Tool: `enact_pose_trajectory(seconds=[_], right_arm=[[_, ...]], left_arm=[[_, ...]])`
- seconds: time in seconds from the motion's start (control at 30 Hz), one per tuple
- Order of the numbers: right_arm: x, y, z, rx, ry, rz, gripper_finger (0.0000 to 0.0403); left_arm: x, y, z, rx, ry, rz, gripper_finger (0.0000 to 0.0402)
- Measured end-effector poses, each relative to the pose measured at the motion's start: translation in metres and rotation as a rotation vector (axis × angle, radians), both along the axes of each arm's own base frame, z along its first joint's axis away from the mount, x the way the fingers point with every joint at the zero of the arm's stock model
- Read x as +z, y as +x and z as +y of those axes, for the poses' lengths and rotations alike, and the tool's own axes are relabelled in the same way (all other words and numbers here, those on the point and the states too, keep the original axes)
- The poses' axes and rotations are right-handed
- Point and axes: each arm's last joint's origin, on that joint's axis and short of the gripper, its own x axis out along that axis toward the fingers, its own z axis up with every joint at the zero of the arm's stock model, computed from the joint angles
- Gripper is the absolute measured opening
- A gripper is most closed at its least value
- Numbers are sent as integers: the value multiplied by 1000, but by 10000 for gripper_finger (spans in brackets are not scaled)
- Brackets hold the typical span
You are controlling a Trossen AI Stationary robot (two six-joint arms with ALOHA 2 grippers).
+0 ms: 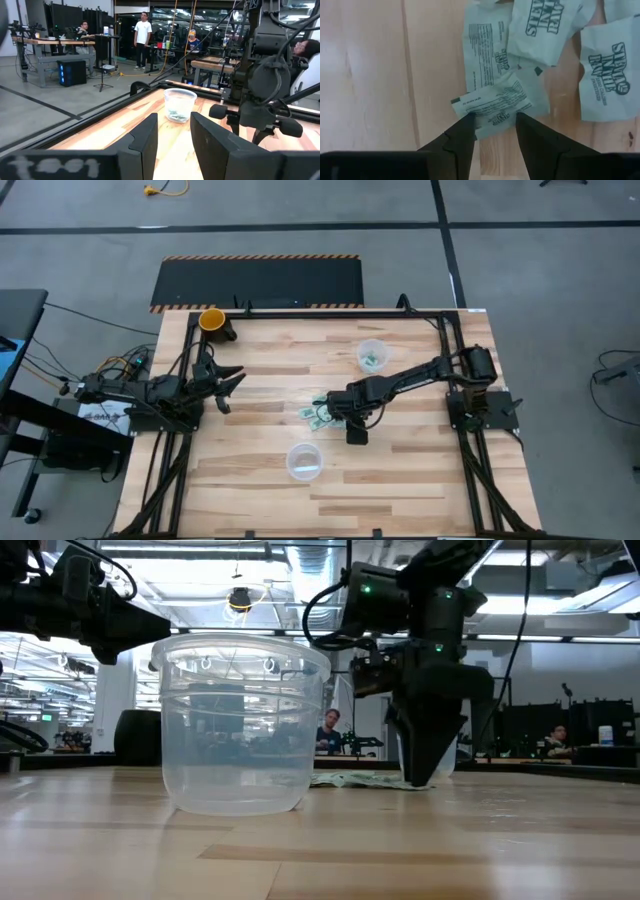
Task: Pick and place Stevia / Truvia into bins
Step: Put the stevia packet into the top transparent container
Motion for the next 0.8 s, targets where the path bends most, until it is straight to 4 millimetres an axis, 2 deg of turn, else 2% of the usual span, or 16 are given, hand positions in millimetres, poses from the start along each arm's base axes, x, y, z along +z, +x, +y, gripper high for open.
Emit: enact_pose_trajectory(seconds=[0.1,0.8], right_arm=[[-6,0,0,0,-2,21,136],[-6,0,0,-17,11,12,111]], left_arm=[[0,0,0,0,0,0,104],[0,0,0,0,0,0,104]])
